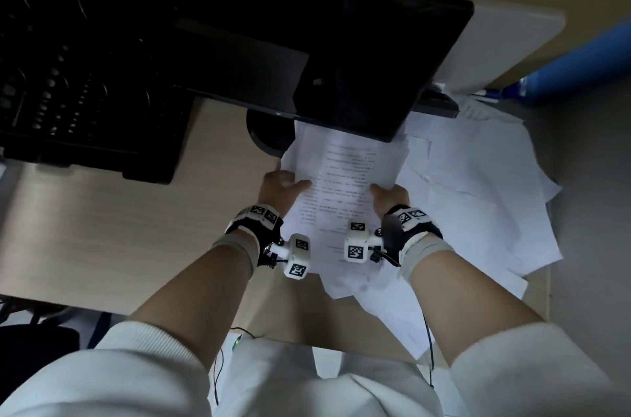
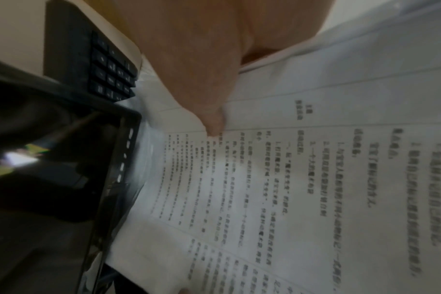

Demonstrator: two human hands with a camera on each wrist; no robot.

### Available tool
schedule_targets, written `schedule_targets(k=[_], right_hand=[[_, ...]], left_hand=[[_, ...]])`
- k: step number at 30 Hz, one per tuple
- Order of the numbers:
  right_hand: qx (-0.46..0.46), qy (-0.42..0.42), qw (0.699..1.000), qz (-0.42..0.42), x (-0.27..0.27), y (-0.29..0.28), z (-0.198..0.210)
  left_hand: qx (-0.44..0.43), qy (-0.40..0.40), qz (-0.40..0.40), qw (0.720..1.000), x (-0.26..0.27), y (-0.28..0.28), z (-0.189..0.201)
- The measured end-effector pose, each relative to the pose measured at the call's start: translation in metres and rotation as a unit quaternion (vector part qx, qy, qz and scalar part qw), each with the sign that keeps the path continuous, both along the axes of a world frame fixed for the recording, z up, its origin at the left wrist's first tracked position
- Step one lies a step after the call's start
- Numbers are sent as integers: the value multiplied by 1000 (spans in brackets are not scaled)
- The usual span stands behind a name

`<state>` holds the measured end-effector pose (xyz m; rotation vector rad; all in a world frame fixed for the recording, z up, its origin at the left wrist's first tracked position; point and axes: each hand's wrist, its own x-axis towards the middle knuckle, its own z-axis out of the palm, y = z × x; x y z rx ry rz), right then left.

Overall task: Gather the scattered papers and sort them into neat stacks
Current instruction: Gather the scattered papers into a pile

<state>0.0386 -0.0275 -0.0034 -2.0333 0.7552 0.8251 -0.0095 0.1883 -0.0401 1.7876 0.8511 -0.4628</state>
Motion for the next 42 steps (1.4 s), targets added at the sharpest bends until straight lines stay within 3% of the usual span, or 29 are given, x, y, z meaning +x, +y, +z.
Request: schedule_targets(k=[7,10,17,20,24,27,31,37,42], right_hand=[[9,9,998,61,-10,-50,17],[9,-6,997,82,-15,-74,20],[-30,-56,994,91,-13,-113,20],[-38,-74,994,70,-9,-120,19],[-14,-71,995,64,-2,-115,20],[4,-58,994,93,5,-108,13],[-5,-44,993,108,16,-105,7],[-5,-39,995,89,31,-106,5],[6,-23,992,124,27,-76,-9]], left_hand=[[8,-33,83,996,-21,-41,13],[62,21,55,996,-25,-58,11],[64,143,-3,988,-48,-86,11],[40,207,-48,976,-56,-89,10],[-67,261,-8,963,-58,-94,17],[-20,224,-38,974,-52,-86,18],[13,151,31,988,-38,-59,-16],[-14,180,6,983,-27,-60,3],[-98,207,70,971,-24,-57,8]])
